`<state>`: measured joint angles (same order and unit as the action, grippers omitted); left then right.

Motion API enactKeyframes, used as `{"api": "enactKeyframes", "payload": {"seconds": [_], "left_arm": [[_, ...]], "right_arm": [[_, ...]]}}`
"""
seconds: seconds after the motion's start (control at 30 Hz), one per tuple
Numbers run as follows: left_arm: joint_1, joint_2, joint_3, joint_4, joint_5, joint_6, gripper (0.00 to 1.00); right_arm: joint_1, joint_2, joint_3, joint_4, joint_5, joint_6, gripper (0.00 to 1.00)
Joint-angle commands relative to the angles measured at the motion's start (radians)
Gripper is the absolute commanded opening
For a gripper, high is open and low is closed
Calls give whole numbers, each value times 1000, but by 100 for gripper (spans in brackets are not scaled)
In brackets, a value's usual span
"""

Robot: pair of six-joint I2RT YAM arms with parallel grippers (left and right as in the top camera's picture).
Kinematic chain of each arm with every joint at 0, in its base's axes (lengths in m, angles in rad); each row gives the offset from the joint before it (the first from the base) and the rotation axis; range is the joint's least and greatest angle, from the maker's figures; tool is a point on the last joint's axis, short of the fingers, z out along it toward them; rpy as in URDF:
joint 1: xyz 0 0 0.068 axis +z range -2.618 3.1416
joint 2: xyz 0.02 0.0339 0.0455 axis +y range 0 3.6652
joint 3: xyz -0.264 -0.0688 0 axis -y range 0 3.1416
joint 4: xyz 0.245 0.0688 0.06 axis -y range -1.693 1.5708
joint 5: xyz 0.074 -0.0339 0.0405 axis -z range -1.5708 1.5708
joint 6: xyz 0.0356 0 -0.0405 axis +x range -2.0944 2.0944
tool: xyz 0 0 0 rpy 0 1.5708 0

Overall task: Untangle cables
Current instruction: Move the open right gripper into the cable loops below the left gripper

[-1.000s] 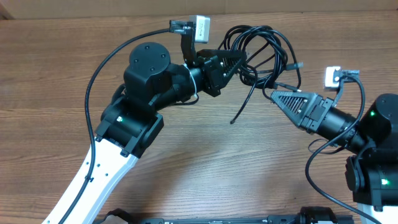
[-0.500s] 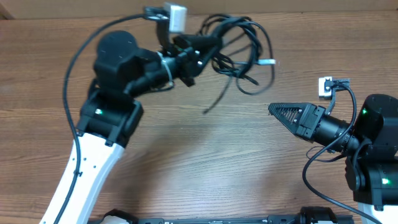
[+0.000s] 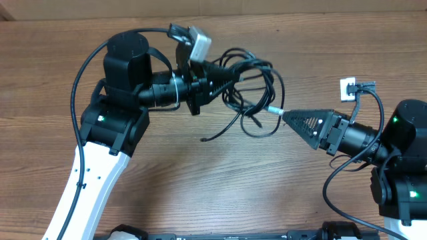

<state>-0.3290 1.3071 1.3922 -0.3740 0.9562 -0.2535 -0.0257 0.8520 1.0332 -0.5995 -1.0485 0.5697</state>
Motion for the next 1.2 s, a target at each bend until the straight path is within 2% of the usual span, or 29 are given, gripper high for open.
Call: {"api": "enactKeyframes", "payload": {"seconds": [0.0, 0.23, 0.33, 0.43, 0.57, 0.63, 1.03, 1.17], "left_arm": [[3, -14, 26, -48, 56, 145, 4], [-8, -13, 26, -60, 224, 253, 4], [-21, -13, 26, -79, 225, 277, 4], [-34, -13, 26, -123, 224, 333, 4], [-46, -13, 26, -150, 238, 345, 4], [-45, -13, 26, -150, 272, 345, 4], [-46, -13, 26, -150, 335, 344, 4], [-68, -13, 26, -153, 334, 343, 4]], "right_arm": [[-2, -3, 7, 30, -68, -52, 61], [-2, -3, 7, 78, -89, -56, 61], [-2, -3, 7, 111, -141, -92, 62], [-2, -4, 7, 172, -186, -113, 68], [-2, -3, 7, 217, -201, -208, 74], [-2, -3, 7, 217, -204, -274, 74], [-2, -3, 7, 217, -233, -457, 72], [-2, -3, 7, 222, -236, -475, 66]]}}
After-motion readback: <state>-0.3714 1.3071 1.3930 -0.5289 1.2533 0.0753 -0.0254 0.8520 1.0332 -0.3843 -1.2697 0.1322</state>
